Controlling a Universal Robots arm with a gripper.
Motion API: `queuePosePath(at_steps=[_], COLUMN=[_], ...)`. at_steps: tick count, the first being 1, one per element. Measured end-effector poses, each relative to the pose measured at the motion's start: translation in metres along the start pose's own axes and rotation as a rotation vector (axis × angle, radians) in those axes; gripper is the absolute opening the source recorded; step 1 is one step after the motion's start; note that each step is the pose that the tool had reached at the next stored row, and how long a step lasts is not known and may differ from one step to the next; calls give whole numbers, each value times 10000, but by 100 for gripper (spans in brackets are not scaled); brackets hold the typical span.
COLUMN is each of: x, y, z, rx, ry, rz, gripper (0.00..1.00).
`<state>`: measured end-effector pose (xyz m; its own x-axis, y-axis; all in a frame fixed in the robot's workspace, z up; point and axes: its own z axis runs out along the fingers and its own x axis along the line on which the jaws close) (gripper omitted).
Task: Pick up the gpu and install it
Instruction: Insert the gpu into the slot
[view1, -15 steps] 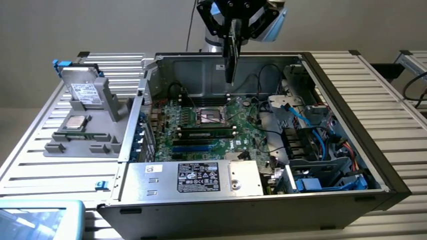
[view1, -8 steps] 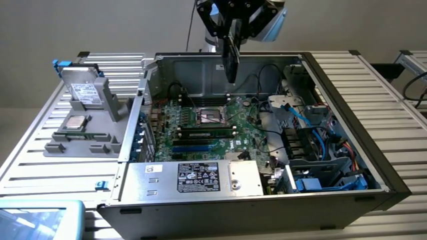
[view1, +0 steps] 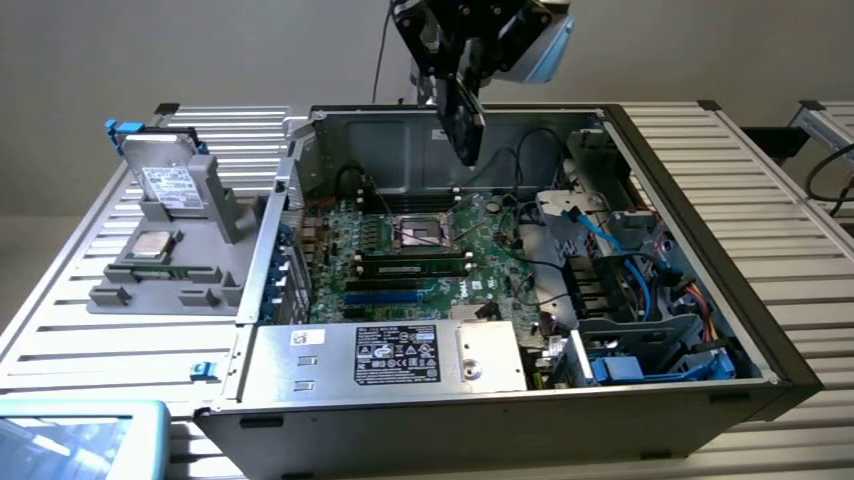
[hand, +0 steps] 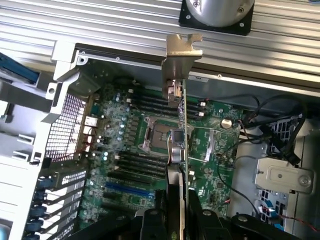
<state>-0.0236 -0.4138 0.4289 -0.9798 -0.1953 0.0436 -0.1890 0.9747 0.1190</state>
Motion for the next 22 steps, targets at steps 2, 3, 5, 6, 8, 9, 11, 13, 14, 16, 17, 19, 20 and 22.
queuePosePath(at_steps=[2,3,5,6,8,9,11,13,14,16,17,19,20,22], x=[-1,-1,-1,0,-1,-1,-1,-1,-1,-1,-1,-1,-1,-1], y=[0,0,0,0,0,0,0,0,0,-1,-1,-1,-1,-1], z=[-1,0,1,1,2,3,4,6,6,8,8,10,11,13], rx=[20,26,39,46,58,62,66,70,76,89,97,111,119,133], ry=[26,39,66,81,110,140,179,221,242,285,306,349,371,416], rz=[-366,-545,-903,-1094,-1458,-1763,-2119,-2498,-2678,-3040,-3218,-3581,-3759,-4126], gripper=[28,28,28,28,28,28,28,28,28,28,28,28,28,28])
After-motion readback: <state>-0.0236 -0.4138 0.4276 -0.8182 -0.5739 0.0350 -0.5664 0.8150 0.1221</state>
